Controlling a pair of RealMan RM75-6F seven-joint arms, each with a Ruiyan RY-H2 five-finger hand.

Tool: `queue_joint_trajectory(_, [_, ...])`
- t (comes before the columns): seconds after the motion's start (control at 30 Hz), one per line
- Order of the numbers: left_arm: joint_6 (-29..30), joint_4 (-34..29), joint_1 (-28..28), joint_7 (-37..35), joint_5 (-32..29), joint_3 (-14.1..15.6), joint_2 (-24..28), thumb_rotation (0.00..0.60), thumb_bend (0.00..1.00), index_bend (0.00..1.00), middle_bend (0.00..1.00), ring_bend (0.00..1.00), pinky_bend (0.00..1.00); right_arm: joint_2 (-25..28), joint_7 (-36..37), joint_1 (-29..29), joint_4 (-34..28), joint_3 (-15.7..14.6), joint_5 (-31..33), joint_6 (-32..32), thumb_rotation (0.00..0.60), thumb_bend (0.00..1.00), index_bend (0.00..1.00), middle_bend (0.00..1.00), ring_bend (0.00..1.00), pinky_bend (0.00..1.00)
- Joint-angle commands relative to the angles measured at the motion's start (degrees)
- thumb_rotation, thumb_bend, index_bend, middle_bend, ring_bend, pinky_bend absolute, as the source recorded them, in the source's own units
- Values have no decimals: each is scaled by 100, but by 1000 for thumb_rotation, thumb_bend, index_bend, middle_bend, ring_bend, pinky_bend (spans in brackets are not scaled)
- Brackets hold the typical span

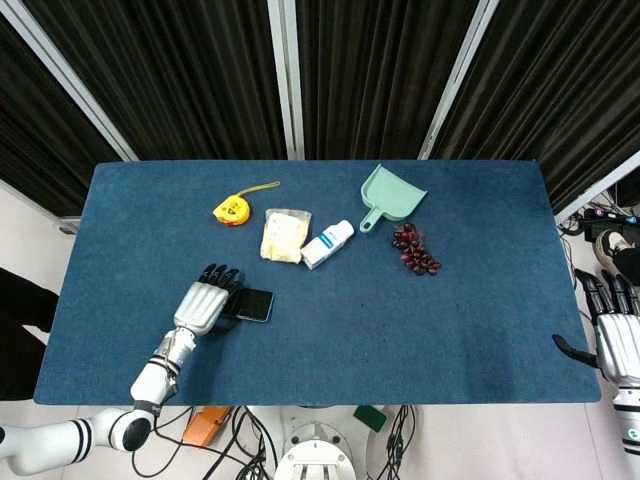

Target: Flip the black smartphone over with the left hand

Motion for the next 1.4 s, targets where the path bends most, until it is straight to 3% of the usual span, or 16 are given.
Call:
queue_joint_trajectory(0.03, [12, 74, -33, -31, 12, -3, -52, 600, 276, 296, 70, 0, 0, -4, 17, -9, 11, -1, 4, 6, 600, 269, 126, 180, 0, 17])
queue_joint_trajectory(0.33, [68, 286, -96, -528, 175, -52, -133, 600, 466, 499, 121, 0, 0, -10, 85, -48, 46, -1, 10, 50, 600, 269, 131, 180, 0, 17])
queue_joint_trajectory(0.57, [-275, -391, -115, -841, -1, 8, 432, 600, 563, 519, 129, 0, 0, -12, 128, -71, 70, -4, 7, 71, 600, 269, 136, 180, 0, 17])
queue_joint_trajectory(0.8, [-494, -1158, -194, -357, -353, 199, 1024, 600, 581, 520, 129, 0, 0, -36, 180, -99, 114, -18, 18, 73, 600, 269, 138, 181, 0, 16])
queue_joint_trajectory(0.93, [-528, -1317, -317, -120, -603, 161, 1072, 600, 588, 520, 130, 0, 0, -35, 212, -115, 116, -25, -5, 98, 600, 269, 138, 181, 0, 17])
queue_joint_trajectory(1.07, [-555, -1310, -450, 94, -813, 137, 1049, 600, 581, 451, 130, 0, 0, -21, 240, -151, 117, -33, 0, 132, 600, 269, 138, 180, 0, 16])
queue_joint_trajectory(1.23, [-590, -1364, -586, 223, -1093, 113, 1077, 600, 572, 269, 124, 0, 0, -14, 277, -198, 131, -41, 25, 163, 600, 269, 138, 181, 0, 16])
queue_joint_trajectory(1.4, [-396, -1489, -587, 194, -1058, 111, 1145, 600, 564, 224, 121, 0, 0, -16, 288, -217, 140, -36, 33, 175, 600, 269, 138, 181, 0, 16])
